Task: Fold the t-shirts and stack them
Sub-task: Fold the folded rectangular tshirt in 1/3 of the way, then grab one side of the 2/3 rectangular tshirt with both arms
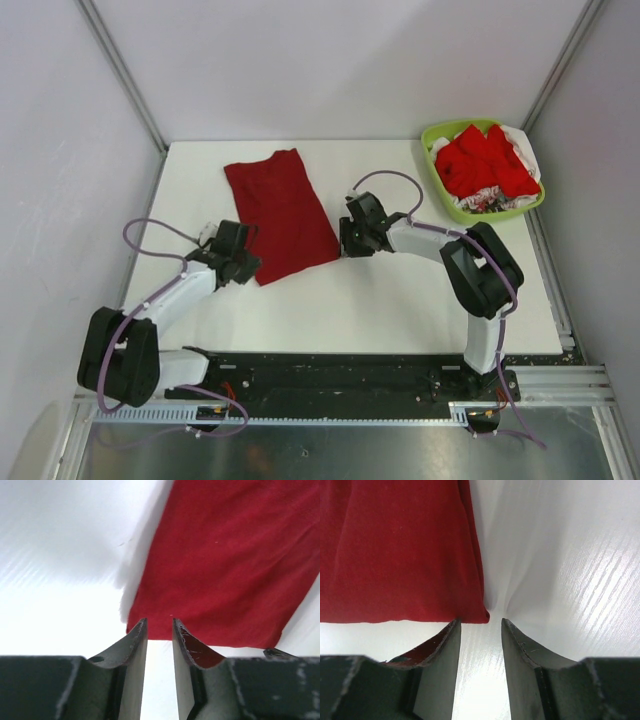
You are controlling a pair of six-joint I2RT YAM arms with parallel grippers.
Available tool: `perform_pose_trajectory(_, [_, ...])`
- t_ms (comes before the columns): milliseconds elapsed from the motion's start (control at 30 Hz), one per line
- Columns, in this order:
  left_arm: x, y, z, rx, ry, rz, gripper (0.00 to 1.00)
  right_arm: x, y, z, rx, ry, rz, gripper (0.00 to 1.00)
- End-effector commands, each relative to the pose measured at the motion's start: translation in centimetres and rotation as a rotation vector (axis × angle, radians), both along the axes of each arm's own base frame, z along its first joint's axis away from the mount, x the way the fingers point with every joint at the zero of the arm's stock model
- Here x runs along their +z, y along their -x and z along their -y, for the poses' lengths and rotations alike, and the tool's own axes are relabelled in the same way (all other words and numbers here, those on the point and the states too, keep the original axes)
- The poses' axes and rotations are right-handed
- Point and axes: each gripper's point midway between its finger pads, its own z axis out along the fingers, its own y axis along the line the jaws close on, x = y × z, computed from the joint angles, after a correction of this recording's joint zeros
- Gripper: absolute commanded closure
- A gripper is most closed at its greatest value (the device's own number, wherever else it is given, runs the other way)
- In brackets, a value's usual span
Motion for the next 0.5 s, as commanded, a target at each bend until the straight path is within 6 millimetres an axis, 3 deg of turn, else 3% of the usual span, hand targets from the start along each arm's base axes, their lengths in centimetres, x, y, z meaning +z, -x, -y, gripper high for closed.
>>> perform_pose_trajectory(0, [-0.7, 1.5, -1.6, 0.078, -0.04, -0.013, 0.7, -0.3, -0.5, -0.5, -0.007, -0.028, 0.004, 0.59])
perform_pose_trajectory(233, [-2.7, 2.6, -1.1, 0.053, -0.054, -0.082, 0.73, -0.9, -0.5, -0.7, -0.01, -0.036, -0.009, 0.68])
perform_pose_trajectory(467, [-3.2, 2.4, -0.2, 0.009, -0.037, -0.09, 0.68, -0.8, -0.6, -0.6, -0.013, -0.035, -0.004, 0.72])
